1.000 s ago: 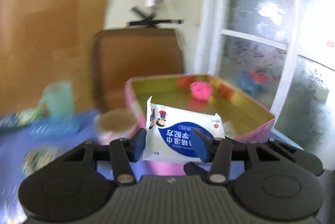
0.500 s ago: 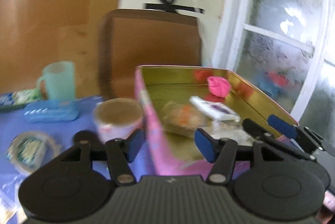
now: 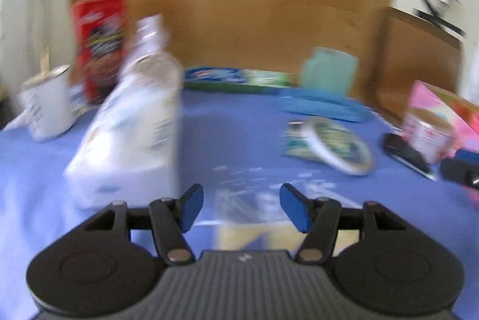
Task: Organize soft objects
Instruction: 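Move the left gripper back over the table to the clear tape roll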
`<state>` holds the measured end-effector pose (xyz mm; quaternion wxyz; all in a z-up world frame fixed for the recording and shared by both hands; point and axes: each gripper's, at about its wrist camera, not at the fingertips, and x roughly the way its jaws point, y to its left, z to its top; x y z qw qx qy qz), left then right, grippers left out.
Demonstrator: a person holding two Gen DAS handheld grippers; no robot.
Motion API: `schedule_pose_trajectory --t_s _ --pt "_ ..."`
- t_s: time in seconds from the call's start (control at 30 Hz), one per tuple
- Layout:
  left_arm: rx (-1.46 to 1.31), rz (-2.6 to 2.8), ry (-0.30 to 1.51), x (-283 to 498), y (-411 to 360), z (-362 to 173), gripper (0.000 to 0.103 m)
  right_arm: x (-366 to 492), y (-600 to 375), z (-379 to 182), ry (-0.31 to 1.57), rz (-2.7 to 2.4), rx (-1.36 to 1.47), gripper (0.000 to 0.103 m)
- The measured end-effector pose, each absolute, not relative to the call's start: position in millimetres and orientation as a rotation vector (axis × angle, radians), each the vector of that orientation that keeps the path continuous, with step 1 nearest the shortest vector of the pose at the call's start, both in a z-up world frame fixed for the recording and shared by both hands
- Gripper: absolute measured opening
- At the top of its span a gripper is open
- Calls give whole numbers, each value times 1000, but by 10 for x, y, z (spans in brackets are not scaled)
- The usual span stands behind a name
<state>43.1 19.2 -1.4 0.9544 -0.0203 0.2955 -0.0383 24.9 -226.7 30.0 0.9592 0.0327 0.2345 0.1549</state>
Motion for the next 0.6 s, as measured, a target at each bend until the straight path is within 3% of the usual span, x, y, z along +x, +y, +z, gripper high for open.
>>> schedule_pose_trajectory --t_s 0.1,0.23,0.3,0.33,0.6 --pt "-179 -97 588 434 421 -9 57 517 -1888 236 512 350 -42 57" --pt "-167 -108 565 455 386 1 58 827 -1587 141 554 363 -116 56" --pt "-150 -114 548 441 365 12 59 896 -1508 114 563 372 -145 42" --pt "-144 -117 540 437 349 7 60 899 -1469 93 573 381 -174 21" --pt "-171 -128 545 390 371 -3 62 308 -1541 75 569 458 -255 15"
